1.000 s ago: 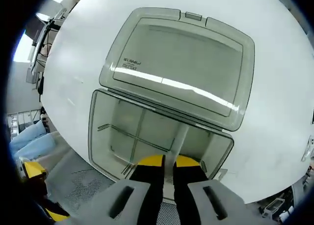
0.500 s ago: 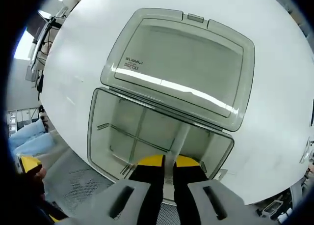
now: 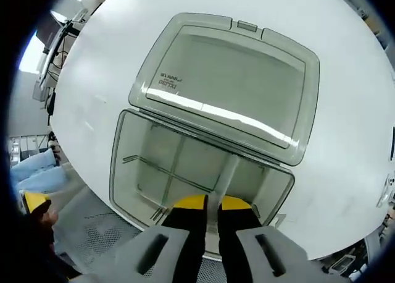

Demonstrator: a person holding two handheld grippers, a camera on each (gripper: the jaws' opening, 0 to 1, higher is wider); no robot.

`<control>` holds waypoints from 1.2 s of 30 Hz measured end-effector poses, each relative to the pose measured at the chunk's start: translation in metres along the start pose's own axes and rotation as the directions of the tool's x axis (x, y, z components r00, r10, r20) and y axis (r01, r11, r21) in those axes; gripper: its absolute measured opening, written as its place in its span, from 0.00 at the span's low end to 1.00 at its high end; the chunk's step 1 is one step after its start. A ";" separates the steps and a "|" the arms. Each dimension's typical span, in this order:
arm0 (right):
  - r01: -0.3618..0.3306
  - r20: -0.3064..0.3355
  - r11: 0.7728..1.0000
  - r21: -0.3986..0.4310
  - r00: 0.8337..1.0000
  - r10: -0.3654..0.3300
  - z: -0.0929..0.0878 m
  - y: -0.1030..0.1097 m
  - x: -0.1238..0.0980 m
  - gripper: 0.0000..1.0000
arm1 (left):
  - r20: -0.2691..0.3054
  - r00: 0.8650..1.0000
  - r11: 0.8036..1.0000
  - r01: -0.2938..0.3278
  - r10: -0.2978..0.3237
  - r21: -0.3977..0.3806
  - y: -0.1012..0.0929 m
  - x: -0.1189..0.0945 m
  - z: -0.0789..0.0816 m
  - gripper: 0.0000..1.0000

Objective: Insert the divider into the dual guide fixture by aligning both edges with the guide slots and pushing it downward to the bottom, including one-sided entry, uneven engagement, binding, and posture correction.

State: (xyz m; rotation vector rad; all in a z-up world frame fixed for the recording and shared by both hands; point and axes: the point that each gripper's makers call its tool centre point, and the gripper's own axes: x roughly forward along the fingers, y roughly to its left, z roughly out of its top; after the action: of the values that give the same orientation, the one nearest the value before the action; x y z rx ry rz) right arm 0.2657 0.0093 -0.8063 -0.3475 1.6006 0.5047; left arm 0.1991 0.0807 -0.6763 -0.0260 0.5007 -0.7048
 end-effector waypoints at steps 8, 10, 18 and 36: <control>0.000 0.018 1.000 -0.016 1.000 0.001 0.004 0.001 -0.001 0.01 | -0.011 1.000 1.000 0.006 -0.005 0.010 -0.003 0.001 -0.002 0.64; -0.002 0.024 1.000 -0.020 1.000 0.003 0.005 0.001 -0.001 0.01 | -0.011 1.000 1.000 0.005 -0.005 0.015 -0.004 0.002 -0.003 0.67; -0.009 0.035 1.000 -0.028 0.999 0.010 0.005 0.003 0.000 0.01 | -0.007 1.000 1.000 0.006 -0.005 0.018 -0.011 0.001 -0.004 0.74; -0.051 0.085 0.998 -0.045 0.995 0.055 -0.011 0.005 0.005 0.05 | -0.031 1.000 1.000 -0.003 0.003 0.011 -0.023 0.002 -0.014 0.80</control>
State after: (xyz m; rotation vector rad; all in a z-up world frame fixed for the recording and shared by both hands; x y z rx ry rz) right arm 0.2535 0.0088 -0.8098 -0.3119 1.5203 0.5879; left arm 0.1801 0.0643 -0.6853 -0.0040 0.5262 -0.7060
